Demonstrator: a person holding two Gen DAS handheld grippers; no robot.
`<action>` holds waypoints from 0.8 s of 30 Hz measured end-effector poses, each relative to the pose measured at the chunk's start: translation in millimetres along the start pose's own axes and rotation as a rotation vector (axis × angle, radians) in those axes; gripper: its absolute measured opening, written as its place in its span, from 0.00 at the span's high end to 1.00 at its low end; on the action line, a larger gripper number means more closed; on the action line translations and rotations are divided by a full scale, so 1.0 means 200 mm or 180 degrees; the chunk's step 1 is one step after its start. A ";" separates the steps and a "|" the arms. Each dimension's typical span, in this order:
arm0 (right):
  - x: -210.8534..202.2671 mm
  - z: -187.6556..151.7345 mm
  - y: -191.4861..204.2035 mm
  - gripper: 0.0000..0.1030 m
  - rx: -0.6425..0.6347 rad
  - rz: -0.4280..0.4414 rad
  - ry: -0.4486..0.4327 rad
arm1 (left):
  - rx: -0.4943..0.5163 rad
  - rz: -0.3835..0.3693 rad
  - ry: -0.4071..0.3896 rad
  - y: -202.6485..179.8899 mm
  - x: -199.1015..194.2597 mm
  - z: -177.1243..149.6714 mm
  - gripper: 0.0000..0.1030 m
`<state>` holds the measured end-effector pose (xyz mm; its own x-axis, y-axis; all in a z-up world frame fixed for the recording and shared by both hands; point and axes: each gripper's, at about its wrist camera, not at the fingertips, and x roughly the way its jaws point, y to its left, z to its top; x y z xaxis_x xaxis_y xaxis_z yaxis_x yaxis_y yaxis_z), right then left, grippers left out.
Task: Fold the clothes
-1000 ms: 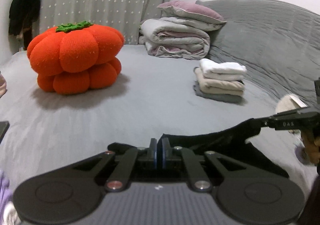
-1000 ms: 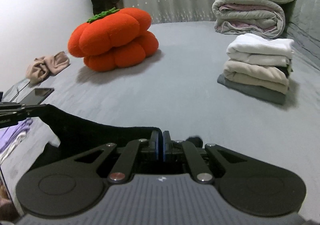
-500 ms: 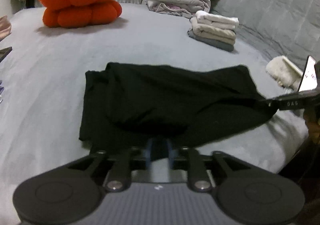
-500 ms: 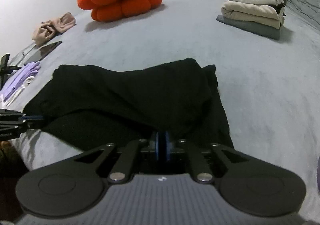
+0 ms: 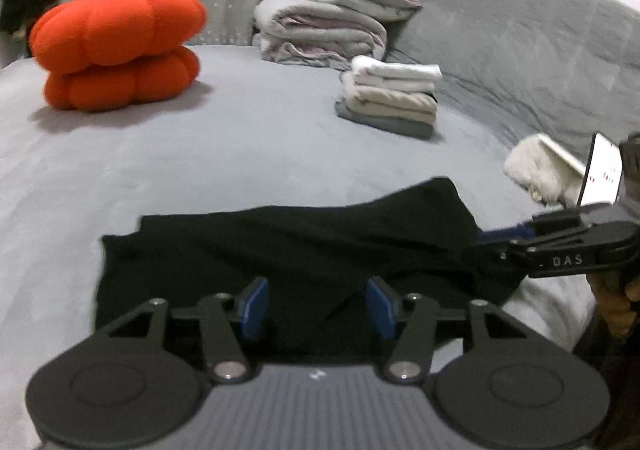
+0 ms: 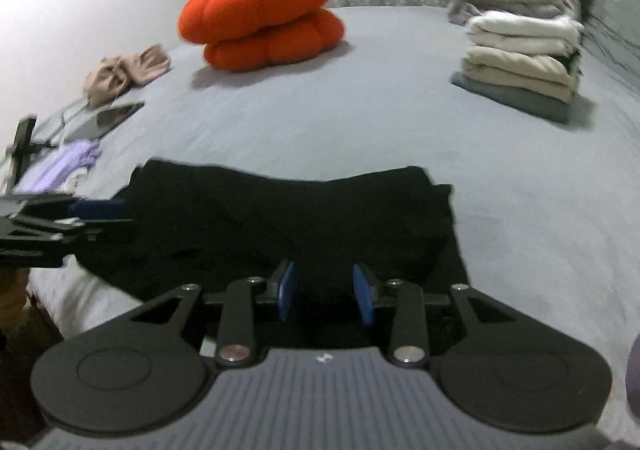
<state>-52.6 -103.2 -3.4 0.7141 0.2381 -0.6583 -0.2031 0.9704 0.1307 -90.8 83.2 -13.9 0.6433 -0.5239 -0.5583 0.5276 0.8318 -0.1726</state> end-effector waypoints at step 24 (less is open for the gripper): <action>0.24 0.12 -0.15 0.61 0.0270 -0.0498 -0.0568 | -0.1340 0.1263 -0.0277 0.28 -0.13 -0.06 0.33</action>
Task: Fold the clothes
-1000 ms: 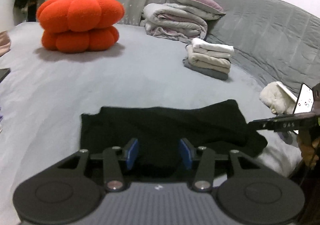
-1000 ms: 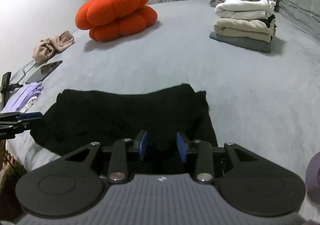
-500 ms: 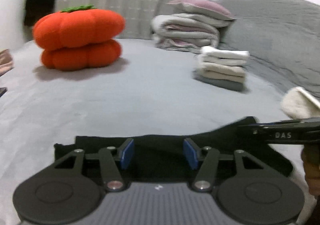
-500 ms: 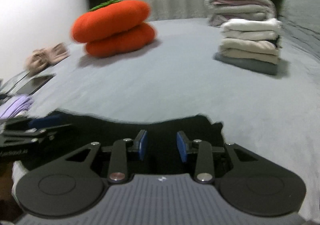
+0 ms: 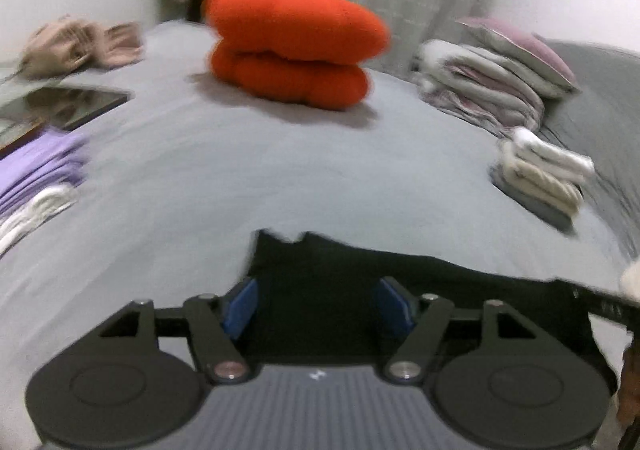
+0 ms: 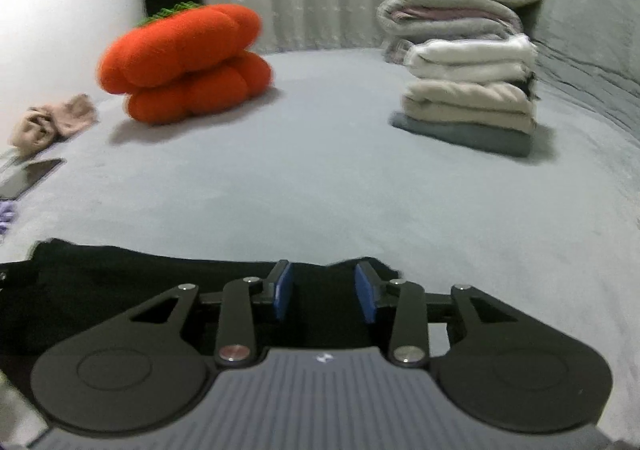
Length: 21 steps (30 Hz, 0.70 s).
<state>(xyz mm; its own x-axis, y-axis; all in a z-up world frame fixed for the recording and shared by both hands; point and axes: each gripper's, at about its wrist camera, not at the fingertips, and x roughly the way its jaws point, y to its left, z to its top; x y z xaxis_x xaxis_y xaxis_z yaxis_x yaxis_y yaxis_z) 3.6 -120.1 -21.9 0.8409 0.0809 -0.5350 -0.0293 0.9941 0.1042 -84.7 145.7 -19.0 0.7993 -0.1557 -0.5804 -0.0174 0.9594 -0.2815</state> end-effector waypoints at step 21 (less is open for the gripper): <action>0.08 -0.09 0.15 0.70 0.0547 0.1278 0.0606 | -0.0524 -0.0017 0.0791 -0.01 0.16 0.05 0.86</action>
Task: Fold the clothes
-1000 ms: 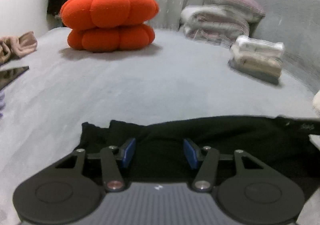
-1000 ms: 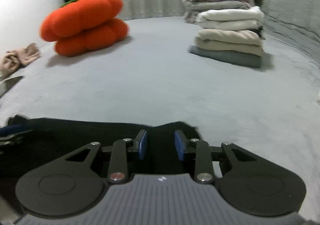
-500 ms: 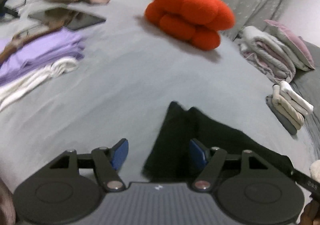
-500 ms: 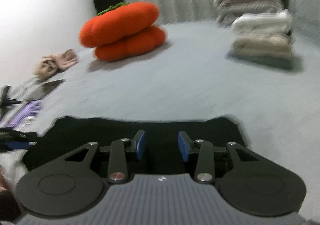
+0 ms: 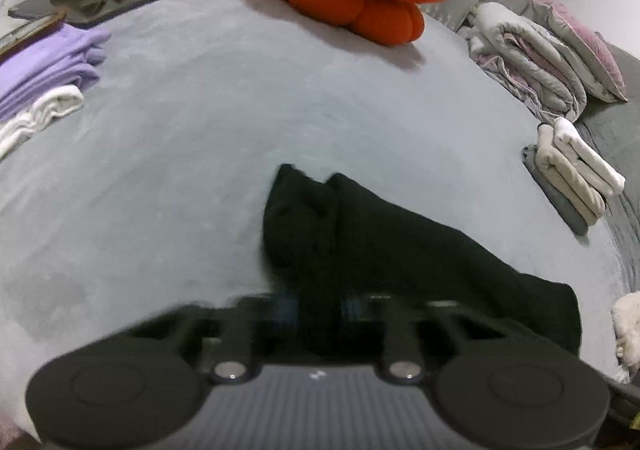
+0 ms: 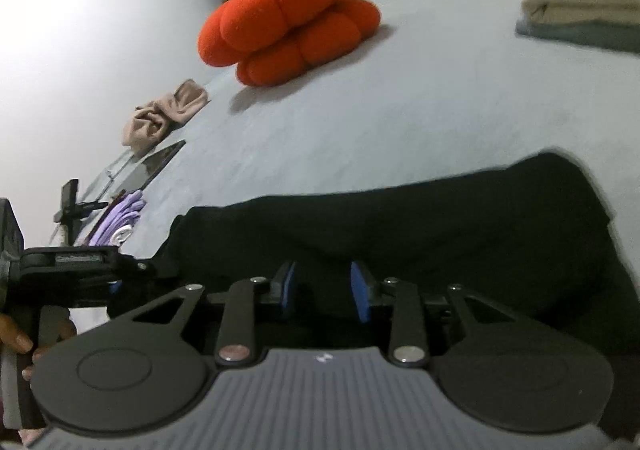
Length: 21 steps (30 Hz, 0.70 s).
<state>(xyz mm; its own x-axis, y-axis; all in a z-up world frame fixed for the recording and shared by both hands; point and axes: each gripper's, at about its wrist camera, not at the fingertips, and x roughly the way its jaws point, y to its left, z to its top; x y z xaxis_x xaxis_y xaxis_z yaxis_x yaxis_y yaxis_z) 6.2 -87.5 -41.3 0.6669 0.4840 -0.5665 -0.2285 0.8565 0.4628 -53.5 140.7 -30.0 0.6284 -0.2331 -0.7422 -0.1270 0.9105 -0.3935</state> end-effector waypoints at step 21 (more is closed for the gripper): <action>-0.23 0.03 -0.54 0.46 0.2666 0.1209 0.0231 | 0.1163 -0.1087 0.0051 -0.80 -0.12 -0.15 0.76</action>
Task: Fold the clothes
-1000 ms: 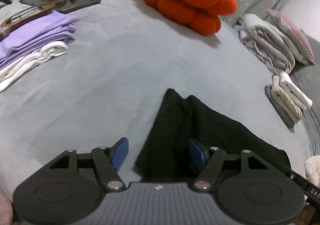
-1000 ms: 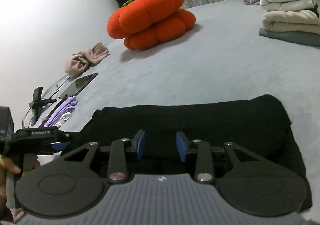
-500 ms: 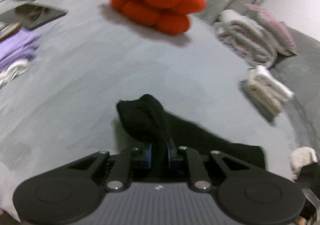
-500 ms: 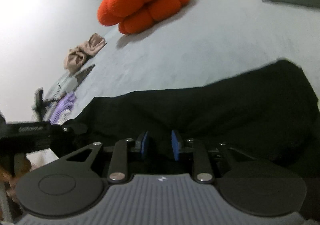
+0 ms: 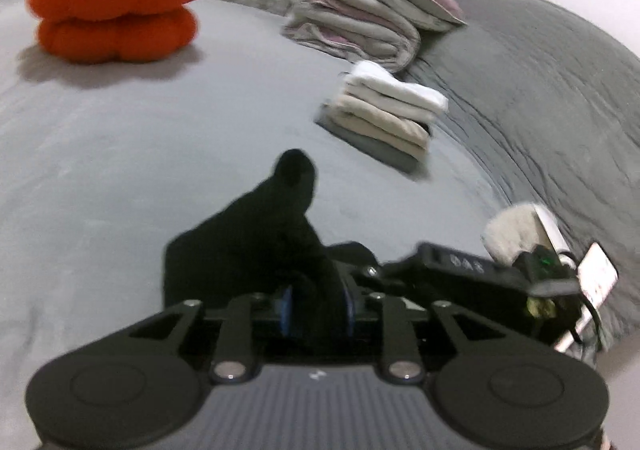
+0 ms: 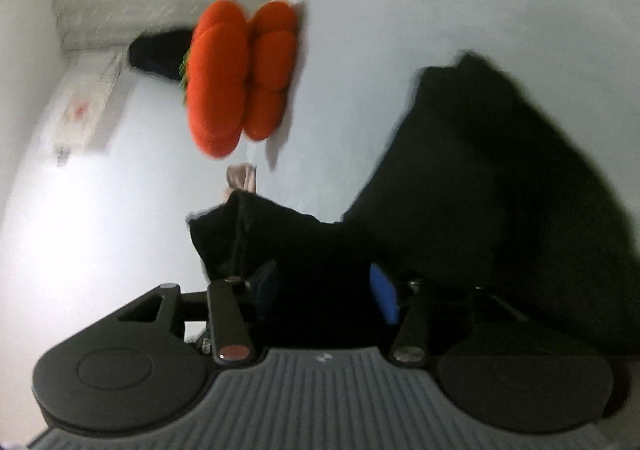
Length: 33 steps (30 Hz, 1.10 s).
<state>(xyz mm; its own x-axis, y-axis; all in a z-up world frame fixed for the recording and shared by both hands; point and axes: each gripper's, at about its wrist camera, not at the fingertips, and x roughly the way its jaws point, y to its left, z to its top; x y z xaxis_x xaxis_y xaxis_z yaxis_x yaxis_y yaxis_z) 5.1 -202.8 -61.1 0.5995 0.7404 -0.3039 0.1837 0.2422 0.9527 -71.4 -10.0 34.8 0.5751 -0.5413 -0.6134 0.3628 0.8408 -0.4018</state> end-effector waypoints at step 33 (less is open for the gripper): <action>-0.25 -0.09 0.23 0.84 -0.1473 -0.0303 -0.0725 | -0.0161 -0.0001 -0.0691 0.22 0.07 -0.16 0.74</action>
<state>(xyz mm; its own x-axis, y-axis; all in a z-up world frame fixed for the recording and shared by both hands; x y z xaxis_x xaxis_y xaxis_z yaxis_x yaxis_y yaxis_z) -30.1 -218.4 -1.5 0.7606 0.5590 -0.3303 -0.0868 0.5917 0.8015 -72.0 19.2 -13.3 0.7213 -0.5225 -0.4547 0.3290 0.8361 -0.4390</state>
